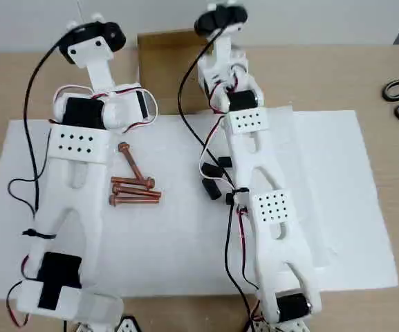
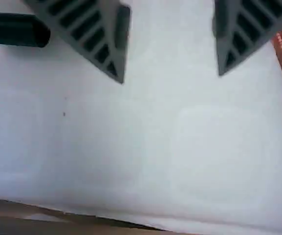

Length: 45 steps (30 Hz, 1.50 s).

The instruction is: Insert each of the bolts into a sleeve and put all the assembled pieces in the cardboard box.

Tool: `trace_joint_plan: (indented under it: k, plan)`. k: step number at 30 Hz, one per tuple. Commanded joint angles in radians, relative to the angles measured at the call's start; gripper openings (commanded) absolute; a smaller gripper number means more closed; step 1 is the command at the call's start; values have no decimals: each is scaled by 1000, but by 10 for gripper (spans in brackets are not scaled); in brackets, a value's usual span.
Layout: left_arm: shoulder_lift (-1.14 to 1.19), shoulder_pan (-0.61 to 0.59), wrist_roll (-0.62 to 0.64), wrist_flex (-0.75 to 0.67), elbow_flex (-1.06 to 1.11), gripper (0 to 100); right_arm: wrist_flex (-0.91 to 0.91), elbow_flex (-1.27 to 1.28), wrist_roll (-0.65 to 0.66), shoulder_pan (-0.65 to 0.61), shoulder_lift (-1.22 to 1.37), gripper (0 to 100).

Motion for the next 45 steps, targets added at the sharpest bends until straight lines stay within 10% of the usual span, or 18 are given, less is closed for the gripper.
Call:
trace_joint_plan:
  k: [1, 16, 29, 45]
  plan:
    - [-15, 9, 5, -3, -47, 115, 101, -152, 9, -5, -31, 206]
    - [-71, 9, 77, 0, -42, 112, 1040, -204, -52, -22, -369, 205]
    - [-75, 9, 81, 29, -41, 111, 1067, -149, 18, -19, -407, 203]
    - [-74, 9, 104, 87, -41, 111, 1036, 901, 506, -91, -1020, 205]
